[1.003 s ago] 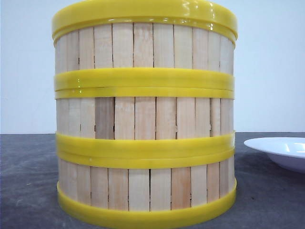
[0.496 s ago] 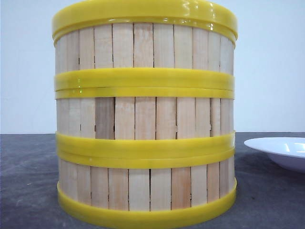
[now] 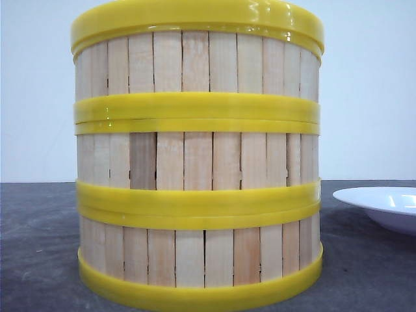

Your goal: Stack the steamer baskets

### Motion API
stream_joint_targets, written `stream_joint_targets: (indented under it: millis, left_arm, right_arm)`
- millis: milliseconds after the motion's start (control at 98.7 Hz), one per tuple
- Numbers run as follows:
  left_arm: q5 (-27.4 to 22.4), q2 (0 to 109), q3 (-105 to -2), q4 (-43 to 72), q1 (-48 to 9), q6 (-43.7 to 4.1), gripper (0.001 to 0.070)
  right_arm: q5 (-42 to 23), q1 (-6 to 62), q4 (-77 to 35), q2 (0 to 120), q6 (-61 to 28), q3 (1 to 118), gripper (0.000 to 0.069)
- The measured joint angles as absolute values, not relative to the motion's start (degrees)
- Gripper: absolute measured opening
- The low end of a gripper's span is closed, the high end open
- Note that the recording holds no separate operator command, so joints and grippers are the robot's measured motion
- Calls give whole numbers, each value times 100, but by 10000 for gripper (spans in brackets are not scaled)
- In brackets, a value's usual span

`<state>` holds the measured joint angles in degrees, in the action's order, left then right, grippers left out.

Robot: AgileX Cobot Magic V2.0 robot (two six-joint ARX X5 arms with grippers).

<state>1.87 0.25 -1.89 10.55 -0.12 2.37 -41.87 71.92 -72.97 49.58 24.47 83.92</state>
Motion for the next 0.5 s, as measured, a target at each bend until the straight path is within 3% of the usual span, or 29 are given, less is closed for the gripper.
stream_joint_targets:
  millis: [111,304,405,496]
  left_arm:
    - [187,25,-189,1055,-12,237,34]
    - [187,25,-189,1055,-12,237,34]
    - [187,25,-189,1055,-12,237,34]
    - [187,25,-189,1055,-12,237,34]
  right_arm:
    - [-4543,7190,-7166,4958,2438,8392,11]
    - [-6058,6525,-5968,4963,2003,8392,11]
    - [-5804,5671,-5393,4960,1472,8392,11]
    - [-5052,4818,-4923,4960,913,8392,11]
